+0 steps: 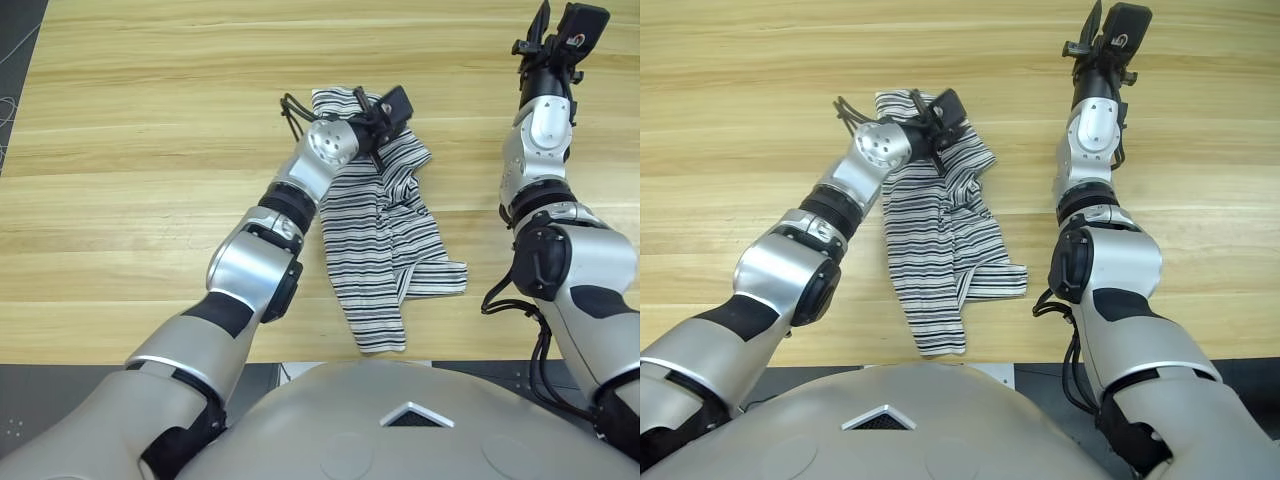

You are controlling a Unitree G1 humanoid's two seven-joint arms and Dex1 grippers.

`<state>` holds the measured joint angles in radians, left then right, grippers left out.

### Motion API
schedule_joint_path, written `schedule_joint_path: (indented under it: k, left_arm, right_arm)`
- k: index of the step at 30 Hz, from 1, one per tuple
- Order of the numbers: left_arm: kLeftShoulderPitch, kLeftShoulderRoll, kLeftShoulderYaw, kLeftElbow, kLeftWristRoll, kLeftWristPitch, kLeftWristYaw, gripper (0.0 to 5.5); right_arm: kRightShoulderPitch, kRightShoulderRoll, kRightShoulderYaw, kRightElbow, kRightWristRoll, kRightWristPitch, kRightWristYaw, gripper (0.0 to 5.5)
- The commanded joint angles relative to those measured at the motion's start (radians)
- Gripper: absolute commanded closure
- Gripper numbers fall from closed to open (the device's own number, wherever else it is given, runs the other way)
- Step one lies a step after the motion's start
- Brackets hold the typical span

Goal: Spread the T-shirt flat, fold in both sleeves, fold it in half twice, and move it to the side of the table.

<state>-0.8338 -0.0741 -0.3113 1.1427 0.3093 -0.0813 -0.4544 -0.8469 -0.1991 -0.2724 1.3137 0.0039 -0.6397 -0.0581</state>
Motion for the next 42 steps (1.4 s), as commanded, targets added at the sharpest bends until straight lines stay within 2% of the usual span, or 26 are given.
schedule_joint_path:
  k: [1,2,8,18,30,42]
  left_arm:
    - [-0.026,-0.015,-0.049,0.021,0.046,0.066,-0.014,4.53]
    - [-0.023,-0.017,-0.052,0.017,0.046,0.075,-0.023,4.53]
    - [-0.010,-0.031,-0.050,-0.046,0.023,0.098,-0.056,3.66]
    - [0.010,-0.065,-0.046,-0.159,-0.006,0.158,-0.059,3.66]
    - [0.045,-0.072,-0.104,-0.172,0.006,0.287,-0.066,3.66]
    - [0.048,-0.099,-0.076,-0.245,-0.063,0.341,-0.066,3.66]
  right_arm:
    - [-0.028,0.011,0.003,-0.007,0.000,-0.005,-0.008,3.93]
    - [-0.030,0.013,0.005,-0.007,-0.001,-0.004,-0.009,3.93]
    - [-0.035,0.022,0.016,-0.007,-0.004,0.000,-0.009,3.90]
    - [-0.034,0.025,0.026,-0.008,-0.005,0.004,-0.003,3.90]
    - [-0.037,0.028,0.032,-0.009,-0.007,0.007,-0.002,3.90]
    - [-0.040,0.032,0.041,-0.009,-0.004,0.011,0.001,3.90]
